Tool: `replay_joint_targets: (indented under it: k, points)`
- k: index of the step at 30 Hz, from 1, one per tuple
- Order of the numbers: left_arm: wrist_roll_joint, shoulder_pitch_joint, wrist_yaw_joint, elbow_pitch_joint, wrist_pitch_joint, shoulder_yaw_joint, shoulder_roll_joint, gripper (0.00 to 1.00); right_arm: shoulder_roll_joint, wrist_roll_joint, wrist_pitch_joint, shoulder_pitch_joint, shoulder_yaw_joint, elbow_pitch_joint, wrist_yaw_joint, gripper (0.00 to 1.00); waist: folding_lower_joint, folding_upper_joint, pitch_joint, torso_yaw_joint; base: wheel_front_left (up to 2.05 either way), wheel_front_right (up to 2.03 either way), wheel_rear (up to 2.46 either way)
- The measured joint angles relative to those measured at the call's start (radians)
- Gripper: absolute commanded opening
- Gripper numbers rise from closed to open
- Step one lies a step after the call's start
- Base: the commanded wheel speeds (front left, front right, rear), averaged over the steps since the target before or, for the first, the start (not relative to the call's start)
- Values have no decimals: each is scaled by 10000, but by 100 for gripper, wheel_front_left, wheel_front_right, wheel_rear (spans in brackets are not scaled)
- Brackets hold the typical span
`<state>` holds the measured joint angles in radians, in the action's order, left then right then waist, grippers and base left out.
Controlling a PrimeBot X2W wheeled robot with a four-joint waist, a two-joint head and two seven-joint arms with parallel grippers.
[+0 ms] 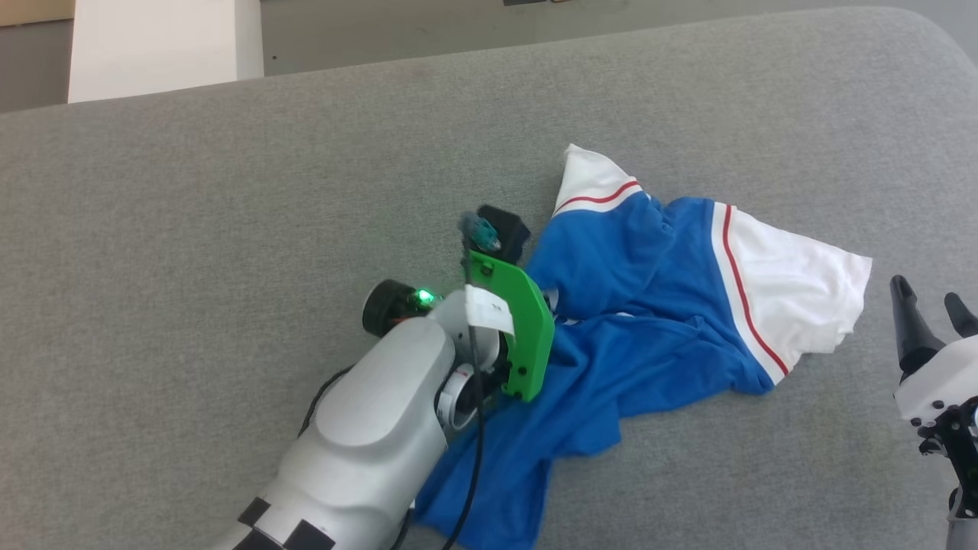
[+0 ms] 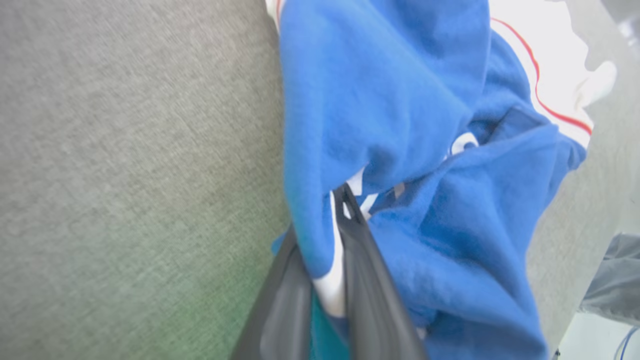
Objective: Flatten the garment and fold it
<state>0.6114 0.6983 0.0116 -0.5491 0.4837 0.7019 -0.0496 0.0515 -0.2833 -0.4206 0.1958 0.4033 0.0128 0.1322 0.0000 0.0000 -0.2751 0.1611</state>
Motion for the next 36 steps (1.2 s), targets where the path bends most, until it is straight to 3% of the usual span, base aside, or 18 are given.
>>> replay_joint_targets:
  k: [6, 11, 15, 18, 23, 27, 31, 32, 33, 36]
  points:
    - [332, -20, -449, 1204, -1313, -869, -117, 0, -2, 140, -17, -5, 82, 84, 0, 100, 0, 0, 46, -362, 0, 0, 0]
    - [280, -484, -1289, 2767, -1904, -1567, -848, 0, 0, 249, -199, -96, 73, 104, 0, 100, 0, 0, 267, -981, 0, 0, 0]
    - [10, -1360, -2090, 4054, -1707, -1854, -1641, 0, -2, 343, -330, -281, 117, 104, 0, 100, 0, 0, 534, -1668, 0, 0, 0]
    - [-54, -2104, -2449, 4947, -1248, -1848, -2048, 0, -6, 328, -387, -369, 25, 125, 0, 100, 0, 0, 733, -2199, 0, 0, 0]
    - [539, -3506, -2683, 5643, -54, -1421, -2192, 0, -15, 215, -412, -365, -330, 249, 0, 100, 0, 0, 1049, -2907, 0, 0, 0]
    - [1223, -4666, -2675, 5335, 679, -1007, -2169, 0, -19, 196, -397, -366, -454, 351, 0, 100, 0, 0, 1288, -3217, 0, 0, 0]
    - [1925, -5253, -2495, 4872, 769, -1074, -1979, 0, -19, 198, -370, -370, -449, 405, 0, 100, -1, 0, 1424, -3303, 0, 0, 0]
    - [2088, -5306, -2441, 4882, 696, -1183, -1921, 23, -19, 199, -368, -377, -428, 412, 0, 100, 0, 0, 1438, -3298, 0, 0, 0]
    - [2272, -5329, -2359, 4926, 637, -1294, -1866, 100, -19, 213, -370, -389, -414, 416, 0, 100, 0, 0, 1450, -3297, 0, 0, 0]
    - [2725, -5340, -2121, 5348, 21, -1981, -1687, 100, -15, 295, -370, -479, -391, 430, 0, 100, 0, 0, 1506, -3302, 0, 0, 0]
